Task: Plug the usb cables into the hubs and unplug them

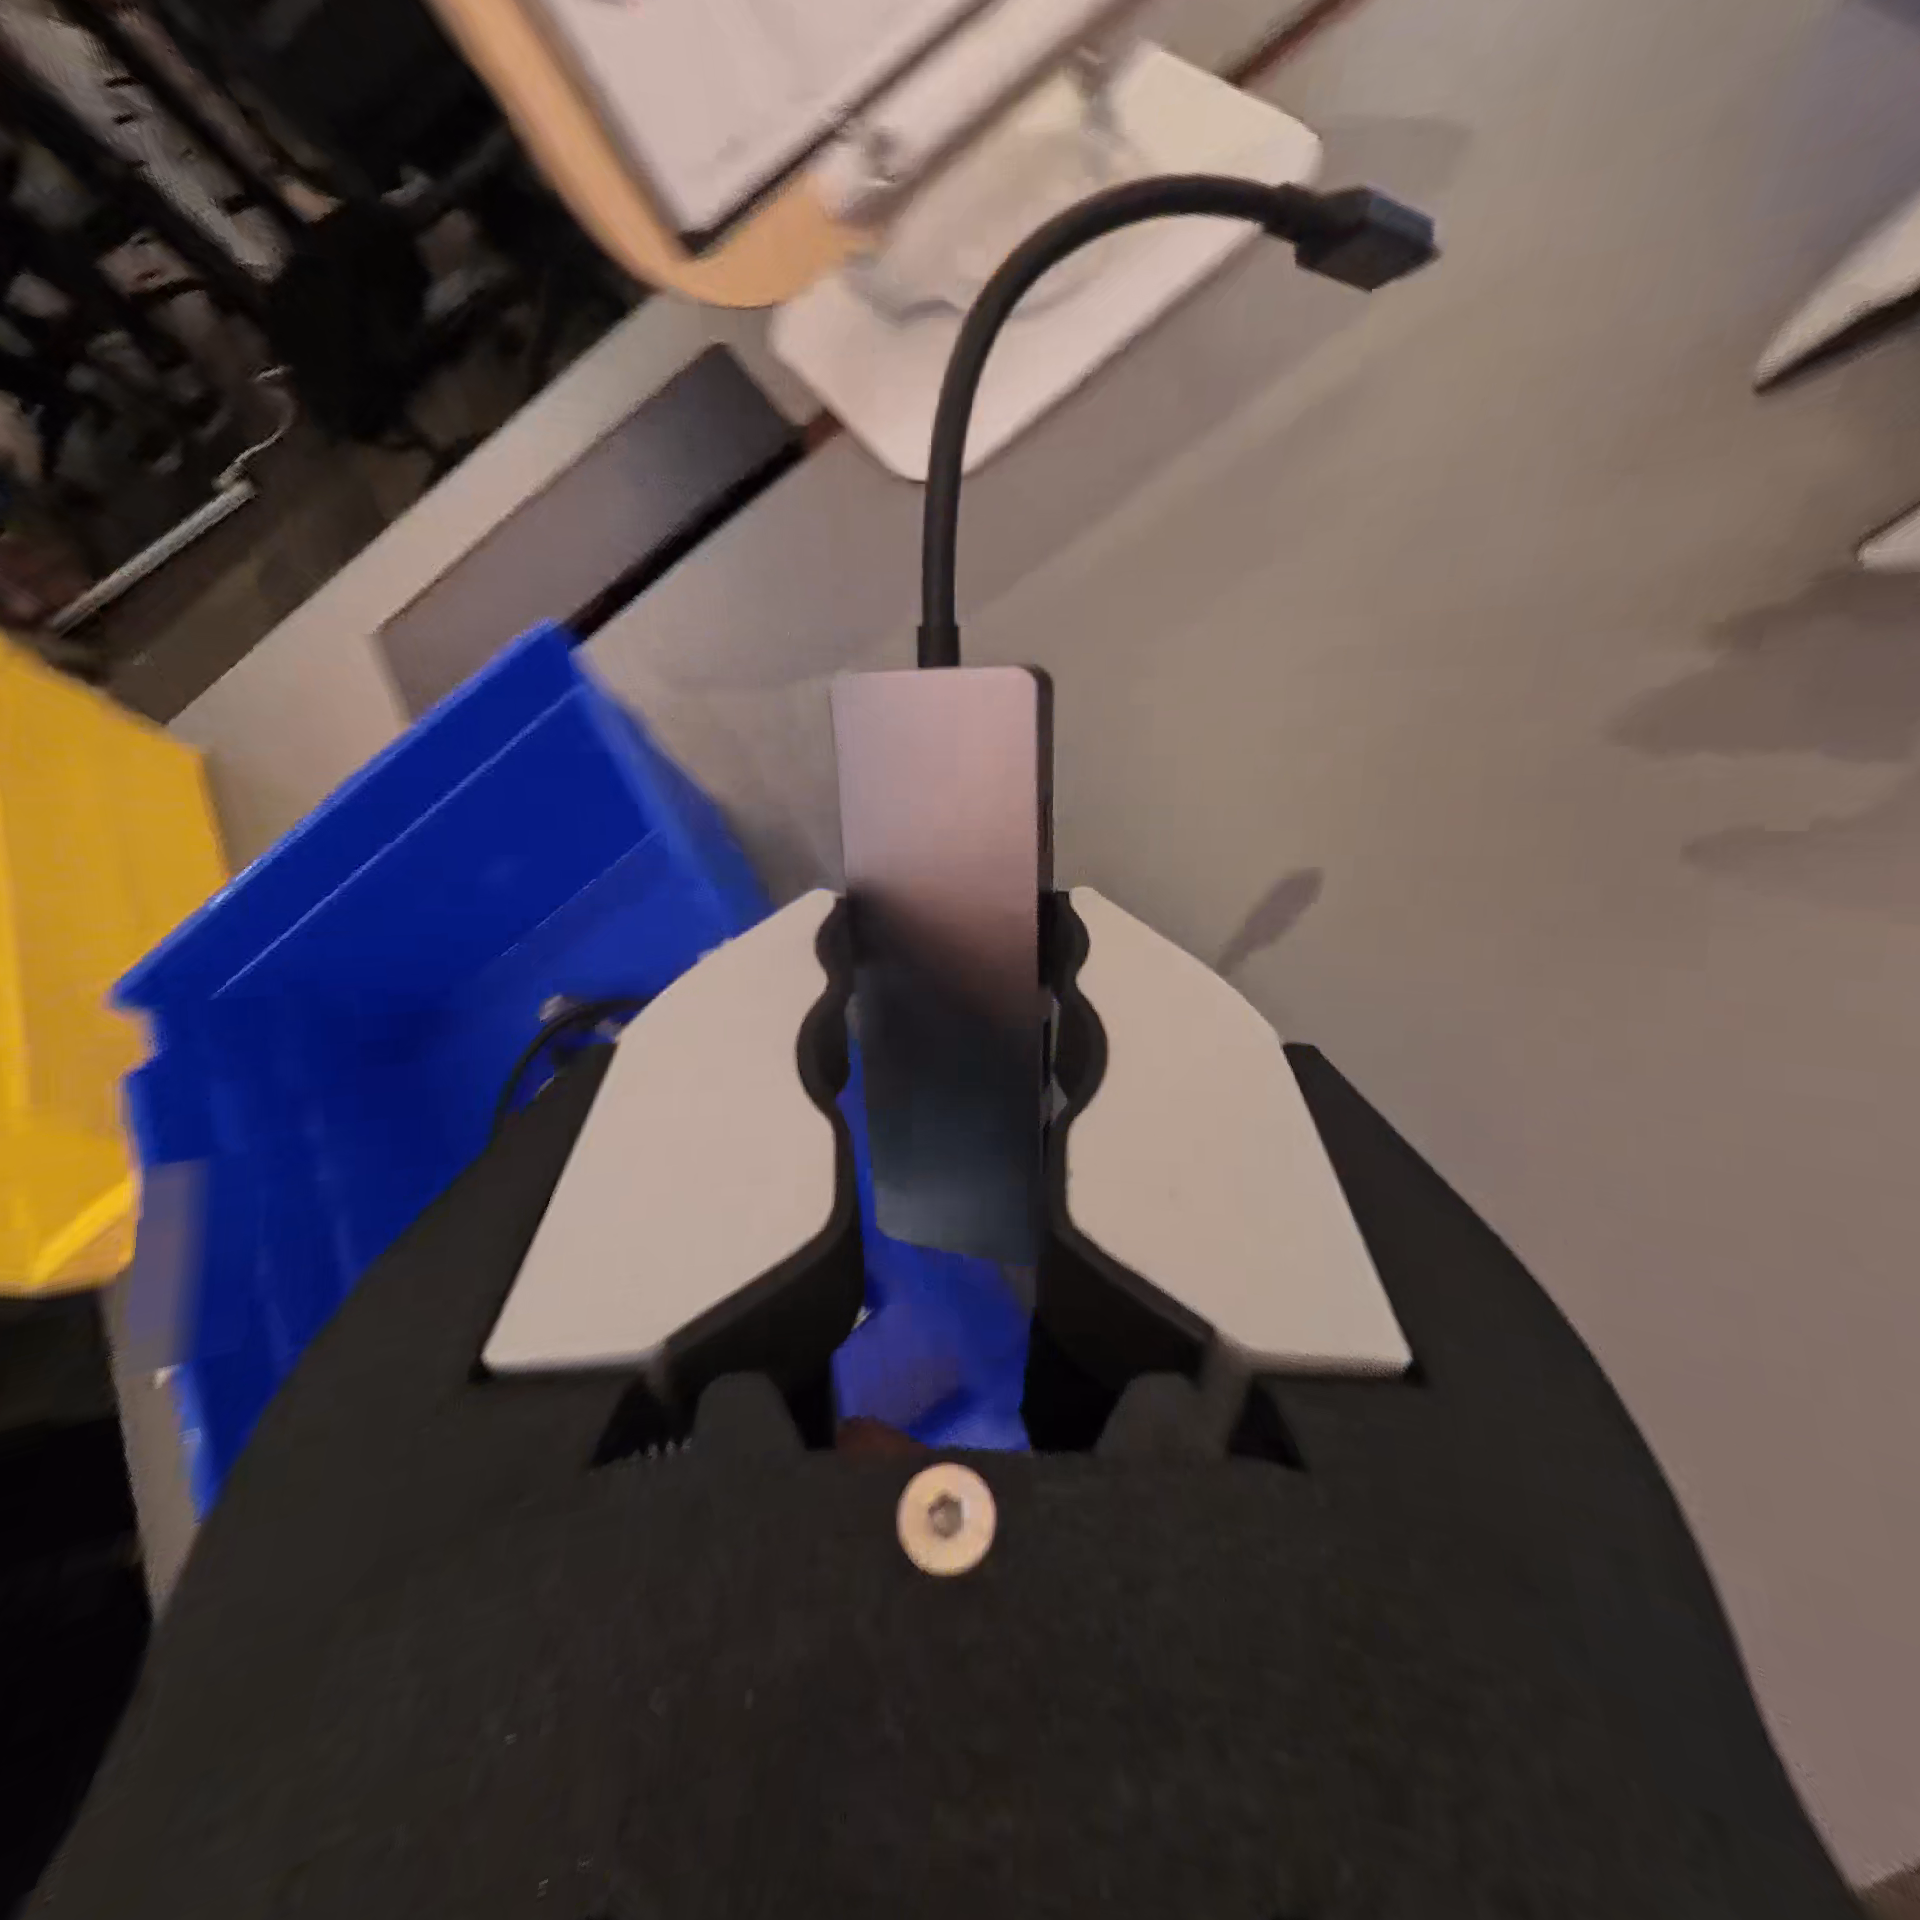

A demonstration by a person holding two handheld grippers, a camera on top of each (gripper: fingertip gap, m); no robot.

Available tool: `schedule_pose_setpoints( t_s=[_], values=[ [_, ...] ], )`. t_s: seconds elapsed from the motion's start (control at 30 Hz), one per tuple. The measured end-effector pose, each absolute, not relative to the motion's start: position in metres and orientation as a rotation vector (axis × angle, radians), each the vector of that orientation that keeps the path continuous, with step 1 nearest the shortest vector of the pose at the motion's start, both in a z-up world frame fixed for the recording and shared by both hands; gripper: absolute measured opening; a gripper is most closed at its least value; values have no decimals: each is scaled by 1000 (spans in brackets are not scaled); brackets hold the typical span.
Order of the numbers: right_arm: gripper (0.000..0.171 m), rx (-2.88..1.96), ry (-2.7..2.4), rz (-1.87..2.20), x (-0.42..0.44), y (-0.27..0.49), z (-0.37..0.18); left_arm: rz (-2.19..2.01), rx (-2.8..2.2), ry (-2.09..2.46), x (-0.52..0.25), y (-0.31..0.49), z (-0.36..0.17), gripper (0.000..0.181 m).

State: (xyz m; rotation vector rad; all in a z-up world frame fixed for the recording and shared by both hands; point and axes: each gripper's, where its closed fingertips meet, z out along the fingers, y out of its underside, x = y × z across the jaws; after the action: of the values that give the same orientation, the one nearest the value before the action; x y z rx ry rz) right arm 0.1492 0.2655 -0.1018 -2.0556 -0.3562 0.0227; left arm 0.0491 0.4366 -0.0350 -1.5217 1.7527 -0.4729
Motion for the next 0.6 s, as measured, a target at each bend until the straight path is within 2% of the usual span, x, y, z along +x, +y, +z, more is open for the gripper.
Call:
schedule_pose_setpoints(
  t_s=[0.23,0.37,0.6],
  values=[
    [43,-1986,-259,8,159,242,-90,-377,-1381,2211,131,361,-147,36],
    [44,-1970,-204,-16,167,231,-87,-550,-1249,2395,141,320,-160,36],
    [46,-2019,-126,-43,180,225,-99,-504,-1058,2604,138,285,-184,36]
  ],
)
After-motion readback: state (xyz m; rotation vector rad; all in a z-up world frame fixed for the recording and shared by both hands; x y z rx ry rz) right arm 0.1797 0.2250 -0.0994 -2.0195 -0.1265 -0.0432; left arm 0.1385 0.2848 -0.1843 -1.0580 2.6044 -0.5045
